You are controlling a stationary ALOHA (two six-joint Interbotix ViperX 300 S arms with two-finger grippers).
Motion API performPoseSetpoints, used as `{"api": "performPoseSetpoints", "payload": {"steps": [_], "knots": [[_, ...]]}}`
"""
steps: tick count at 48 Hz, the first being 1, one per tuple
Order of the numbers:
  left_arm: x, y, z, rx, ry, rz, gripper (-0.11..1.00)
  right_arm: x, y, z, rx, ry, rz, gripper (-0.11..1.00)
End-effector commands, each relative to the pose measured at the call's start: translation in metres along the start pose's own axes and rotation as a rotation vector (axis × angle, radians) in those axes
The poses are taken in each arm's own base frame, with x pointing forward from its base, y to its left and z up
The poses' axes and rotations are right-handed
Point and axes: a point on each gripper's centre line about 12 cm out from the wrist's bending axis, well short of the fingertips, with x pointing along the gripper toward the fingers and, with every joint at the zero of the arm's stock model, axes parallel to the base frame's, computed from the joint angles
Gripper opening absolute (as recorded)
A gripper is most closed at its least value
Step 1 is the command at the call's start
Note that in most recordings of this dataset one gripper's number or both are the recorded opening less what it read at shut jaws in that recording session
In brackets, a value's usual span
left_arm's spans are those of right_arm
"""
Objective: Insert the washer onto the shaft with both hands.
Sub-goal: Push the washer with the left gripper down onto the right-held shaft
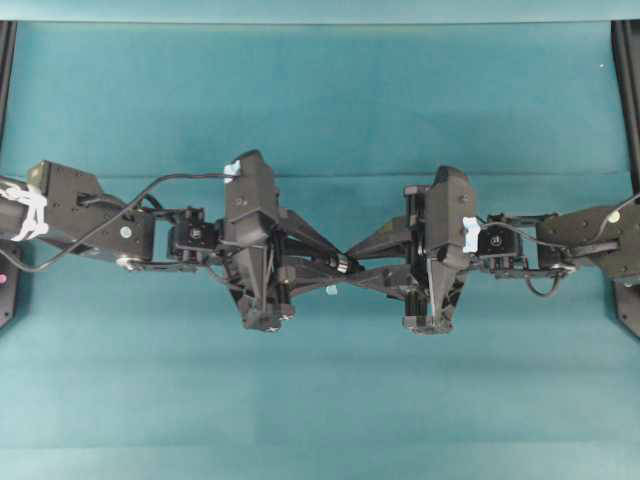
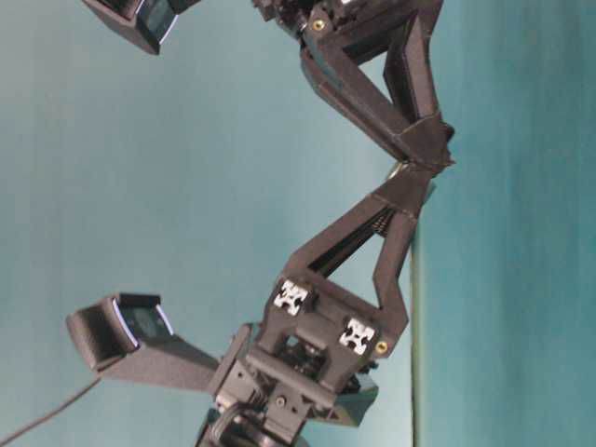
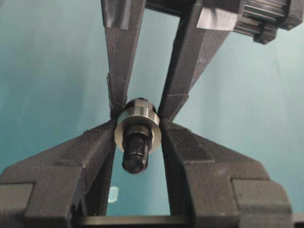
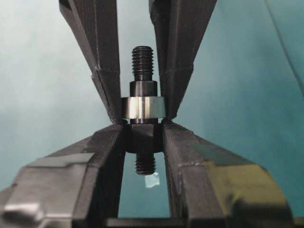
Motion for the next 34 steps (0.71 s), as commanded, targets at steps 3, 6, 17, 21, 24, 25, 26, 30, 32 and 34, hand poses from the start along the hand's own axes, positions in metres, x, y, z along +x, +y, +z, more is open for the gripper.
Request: {"api": "performPoseSetpoints", "payload": {"steps": [3, 6, 17, 21, 24, 25, 26, 30, 32, 34], "knots": [[0.003, -0.003, 0.012, 0.005, -0.019, -0.005, 0.35, 0.001, 0.0, 0.011, -0.009, -0.037, 0.001, 0.01], [0.003, -0.002, 0.012, 0.001, -0.017, -0.001, 0.35, 0.001, 0.0, 0.011, -0.01, -0.037, 0.001, 0.01], [0.003, 0.0, 0.02, -0.016, -0.036, 0.003, 0.35, 0.001, 0.0, 0.011, -0.01, -0.037, 0.001, 0.01], [0.003, 0.001, 0.023, -0.017, -0.044, 0.004, 0.35, 0.001, 0.0, 0.01, -0.009, -0.035, 0.001, 0.01], [0.002, 0.001, 0.026, -0.016, -0.051, 0.002, 0.35, 0.002, 0.0, 0.011, -0.009, -0.037, 0.001, 0.01], [0.001, 0.001, 0.027, -0.018, -0.053, 0.004, 0.35, 0.001, 0.0, 0.01, -0.009, -0.035, 0.001, 0.01], [0.0, 0.001, 0.028, -0.019, -0.057, 0.005, 0.35, 0.001, 0.0, 0.011, -0.01, -0.037, 0.001, 0.01], [-0.002, 0.001, 0.031, -0.019, -0.066, 0.002, 0.35, 0.001, 0.0, 0.01, -0.009, -0.035, 0.001, 0.01], [-0.004, 0.0, 0.032, -0.016, -0.067, 0.001, 0.35, 0.001, 0.0, 0.01, -0.01, -0.035, 0.001, 0.01], [-0.005, 0.0, 0.032, -0.017, -0.067, 0.002, 0.35, 0.001, 0.0, 0.01, -0.01, -0.035, 0.001, 0.01]]}}
